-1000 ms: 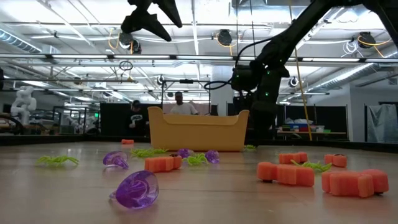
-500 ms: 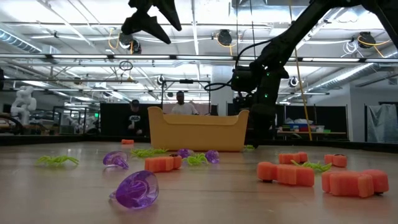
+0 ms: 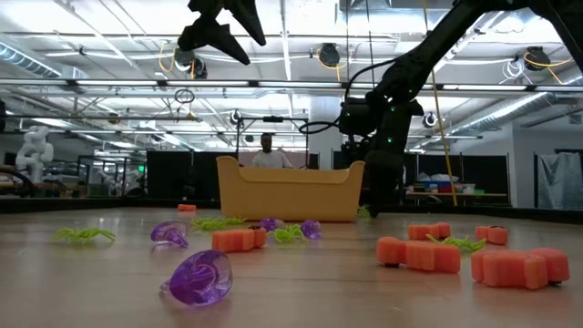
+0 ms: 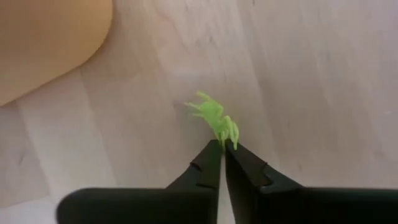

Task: Sort Halloween decoration
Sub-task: Put the green spider toy into the yellow bin

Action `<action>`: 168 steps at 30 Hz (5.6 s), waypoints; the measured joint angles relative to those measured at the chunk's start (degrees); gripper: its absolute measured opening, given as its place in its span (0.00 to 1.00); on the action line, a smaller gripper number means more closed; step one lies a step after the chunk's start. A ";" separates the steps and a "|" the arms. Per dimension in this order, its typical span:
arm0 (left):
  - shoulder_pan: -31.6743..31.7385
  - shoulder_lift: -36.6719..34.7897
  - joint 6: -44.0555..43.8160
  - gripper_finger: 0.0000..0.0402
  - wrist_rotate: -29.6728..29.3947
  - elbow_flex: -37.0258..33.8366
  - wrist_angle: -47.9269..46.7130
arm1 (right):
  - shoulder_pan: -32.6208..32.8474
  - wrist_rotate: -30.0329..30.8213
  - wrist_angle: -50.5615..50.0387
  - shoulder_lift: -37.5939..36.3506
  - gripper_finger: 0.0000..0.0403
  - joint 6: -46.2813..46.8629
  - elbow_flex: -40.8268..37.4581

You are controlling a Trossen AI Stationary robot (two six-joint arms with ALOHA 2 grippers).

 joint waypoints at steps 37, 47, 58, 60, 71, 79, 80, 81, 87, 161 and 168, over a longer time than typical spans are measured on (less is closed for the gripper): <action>-0.04 0.00 0.57 0.52 0.02 0.00 -3.75 | 1.65 -12.14 -7.73 -19.91 0.00 15.53 -0.15; -0.04 0.00 1.55 0.52 0.75 0.00 -3.08 | 9.52 -9.76 2.77 -27.37 0.00 31.51 -0.13; -0.21 -0.73 1.45 0.52 3.91 -0.02 -3.01 | 19.31 -0.63 10.40 -31.33 0.00 40.72 -0.11; -0.22 -1.17 1.03 0.52 3.96 0.00 -1.86 | 20.47 0.62 10.95 -32.62 0.00 41.57 -0.11; -0.92 -4.16 3.48 0.52 3.21 0.00 6.49 | 23.74 7.89 12.04 -39.42 0.00 39.53 -0.09; -0.94 -4.17 4.55 0.52 3.12 0.00 10.91 | 23.74 7.88 12.97 -41.11 0.00 35.24 -0.09; -0.94 -4.17 4.55 0.52 3.08 0.00 11.04 | 23.74 7.88 13.15 -41.13 0.00 35.22 -0.07; -0.94 -4.17 4.57 0.52 3.06 0.00 11.27 | 23.74 7.88 13.62 -41.13 0.00 35.13 -0.09; -0.94 -4.17 4.55 0.52 3.04 0.00 11.90 | 23.74 7.83 14.77 -41.13 0.00 30.70 -0.08; -0.92 -4.15 7.57 0.52 2.87 0.00 11.46 | 23.74 5.43 15.88 -33.25 0.00 39.27 -0.09; -0.92 -4.14 7.56 0.52 2.57 0.00 11.25 | 23.59 4.75 15.96 -23.33 0.00 36.97 -0.09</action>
